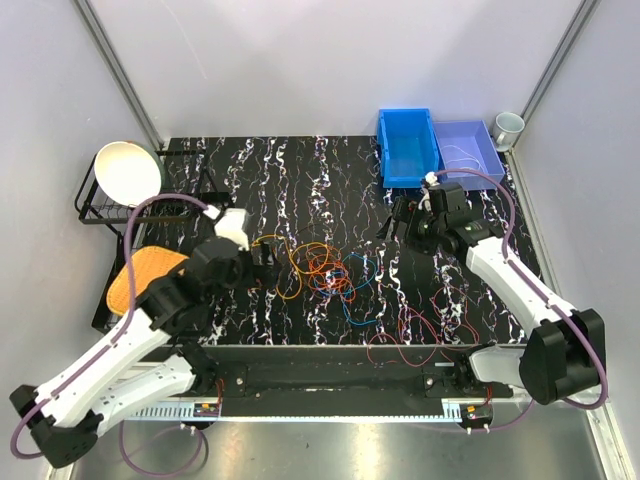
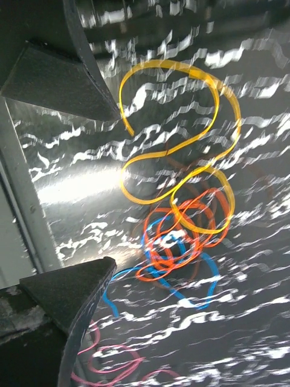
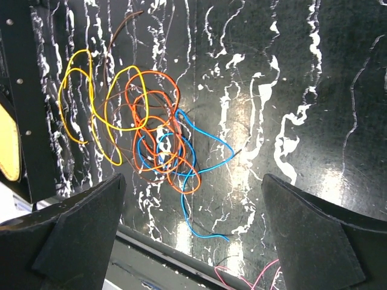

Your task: Untangle the cables

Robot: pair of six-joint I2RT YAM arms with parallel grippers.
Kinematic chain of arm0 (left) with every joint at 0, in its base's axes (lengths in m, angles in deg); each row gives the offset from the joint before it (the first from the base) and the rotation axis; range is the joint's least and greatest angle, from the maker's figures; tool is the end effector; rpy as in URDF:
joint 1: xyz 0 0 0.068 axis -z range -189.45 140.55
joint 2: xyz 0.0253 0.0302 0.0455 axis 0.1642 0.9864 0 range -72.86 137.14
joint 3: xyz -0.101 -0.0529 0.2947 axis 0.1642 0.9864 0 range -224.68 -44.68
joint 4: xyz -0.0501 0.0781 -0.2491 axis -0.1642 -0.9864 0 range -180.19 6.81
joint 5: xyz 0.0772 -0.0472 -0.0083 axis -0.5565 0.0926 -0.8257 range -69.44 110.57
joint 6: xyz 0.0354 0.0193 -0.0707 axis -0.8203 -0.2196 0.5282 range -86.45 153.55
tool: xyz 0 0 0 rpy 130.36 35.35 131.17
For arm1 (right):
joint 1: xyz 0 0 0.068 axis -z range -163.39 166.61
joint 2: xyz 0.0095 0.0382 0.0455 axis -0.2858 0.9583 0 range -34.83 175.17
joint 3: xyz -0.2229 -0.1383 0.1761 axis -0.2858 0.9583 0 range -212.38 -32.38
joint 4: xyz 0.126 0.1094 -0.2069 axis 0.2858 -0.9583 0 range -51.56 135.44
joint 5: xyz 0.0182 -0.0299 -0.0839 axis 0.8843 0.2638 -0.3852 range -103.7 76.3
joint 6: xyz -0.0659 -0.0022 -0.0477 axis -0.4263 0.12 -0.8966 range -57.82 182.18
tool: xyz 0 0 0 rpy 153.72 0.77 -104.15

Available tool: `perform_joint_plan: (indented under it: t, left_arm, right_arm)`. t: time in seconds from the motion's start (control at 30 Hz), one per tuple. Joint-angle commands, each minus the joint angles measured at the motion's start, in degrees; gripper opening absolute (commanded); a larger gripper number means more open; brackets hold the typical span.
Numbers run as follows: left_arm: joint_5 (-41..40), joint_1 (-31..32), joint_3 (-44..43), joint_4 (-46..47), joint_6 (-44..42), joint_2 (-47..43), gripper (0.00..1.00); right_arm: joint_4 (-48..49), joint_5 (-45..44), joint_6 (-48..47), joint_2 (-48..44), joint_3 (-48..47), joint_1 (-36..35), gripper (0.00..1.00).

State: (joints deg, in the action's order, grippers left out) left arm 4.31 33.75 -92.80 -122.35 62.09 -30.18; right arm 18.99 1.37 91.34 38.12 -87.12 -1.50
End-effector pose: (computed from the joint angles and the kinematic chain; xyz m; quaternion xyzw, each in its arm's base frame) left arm 0.1259 -0.0909 0.3273 0.0453 0.8743 -0.1726 0.4514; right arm 0.2667 0.1066 0.2874 0.0378 0.9154 0.2640 0.3015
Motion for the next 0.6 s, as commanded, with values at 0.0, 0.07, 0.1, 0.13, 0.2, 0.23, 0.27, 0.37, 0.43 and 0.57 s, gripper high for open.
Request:
perform_joint_plan:
  t: [0.0, 0.07, 0.1, 0.13, 0.2, 0.23, 0.27, 0.37, 0.43, 0.57]
  left_arm:
    - [9.0, 2.3, -0.1, 4.7, -0.7, 7.4, 0.98]
    - [8.2, 4.9, -1.1, 5.6, -0.2, 11.3, 0.97]
    - [7.6, 7.3, -1.6, 6.8, -0.1, 12.4, 0.96]
    - [7.7, 8.3, -1.9, 7.6, 0.2, 14.6, 0.96]
    - [9.3, 10.2, -2.6, 10.4, 0.8, 16.6, 0.94]
    - [10.3, 10.8, -2.8, 11.5, 1.2, 18.7, 0.93]
    - [11.1, 12.0, -3.1, 12.7, 1.4, 19.7, 0.92]
    - [12.3, 15.2, -4.1, 16.3, 2.1, 24.0, 0.91]
    - [13.0, 17.5, -4.9, 18.3, 2.6, 27.4, 0.91]
    - [14.7, 20.8, -7.9, 22.0, 3.7, 32.9, 0.89]
  right_arm:
    - [-4.4, -6.0, -0.4, -1.5, -1.1, 0.0, 1.0]
    - [-8.8, -10.6, 0.7, -2.3, -1.4, 0.0, 1.0]
    - [-10.2, -12.0, 1.3, -2.6, -1.2, 0.0, 1.0]
    - [-11.3, -13.2, 1.8, -3.8, -1.1, 0.0, 1.0]
    - [-14.4, -16.2, 3.6, -4.9, 0.0, 0.0, 1.0]
    - [-16.3, -17.3, 4.9, -6.2, 0.2, 0.0, 1.0]
    - [-17.0, -18.5, 5.2, -6.9, 1.2, 0.0, 1.0]
    - [-18.8, -20.9, 6.9, -9.4, 3.1, 0.0, 1.0]
    - [-20.1, -23.1, 8.1, -10.9, 3.8, 0.0, 1.0]
    - [-21.1, -27.6, 9.4, -12.8, 4.6, 0.0, 1.0]
